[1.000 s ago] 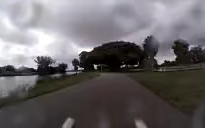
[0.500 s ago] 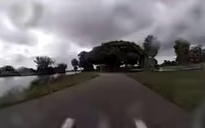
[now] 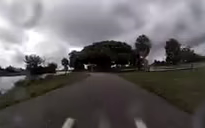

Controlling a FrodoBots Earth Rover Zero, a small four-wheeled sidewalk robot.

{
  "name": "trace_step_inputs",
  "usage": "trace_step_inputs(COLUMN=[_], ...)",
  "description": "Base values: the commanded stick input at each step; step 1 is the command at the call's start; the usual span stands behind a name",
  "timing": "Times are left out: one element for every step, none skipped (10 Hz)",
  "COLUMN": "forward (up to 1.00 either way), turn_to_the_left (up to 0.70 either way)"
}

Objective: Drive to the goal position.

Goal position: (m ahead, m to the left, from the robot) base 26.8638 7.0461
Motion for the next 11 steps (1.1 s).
trace_step_inputs(forward=[1.0, 1.0, 1.0, 1.0, 1.0, 1.0, 1.0, 1.0, 1.0, 1.0, 1.0], turn_to_the_left=[0.0, -0.3, -0.35, -0.28, -0.21, -0.14, 0.0, 0.0, 0.0, 0.0, 0.0])
